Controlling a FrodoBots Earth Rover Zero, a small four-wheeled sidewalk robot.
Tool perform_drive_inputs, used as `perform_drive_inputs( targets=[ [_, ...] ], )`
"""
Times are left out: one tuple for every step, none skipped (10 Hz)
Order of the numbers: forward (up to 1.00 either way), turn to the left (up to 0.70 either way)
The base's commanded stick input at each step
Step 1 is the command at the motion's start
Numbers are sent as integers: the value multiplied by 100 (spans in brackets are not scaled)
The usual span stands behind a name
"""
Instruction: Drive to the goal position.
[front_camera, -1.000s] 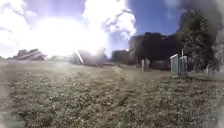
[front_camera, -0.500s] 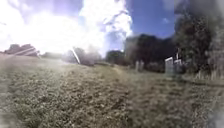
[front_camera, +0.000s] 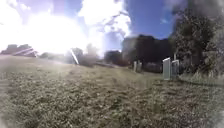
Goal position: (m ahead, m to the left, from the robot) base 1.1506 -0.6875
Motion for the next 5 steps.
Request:
perform_drive_inputs(
  targets=[
    [0, 0],
    [9, -2],
    [30, -8],
    [50, -14],
    [50, -31]
  ],
)
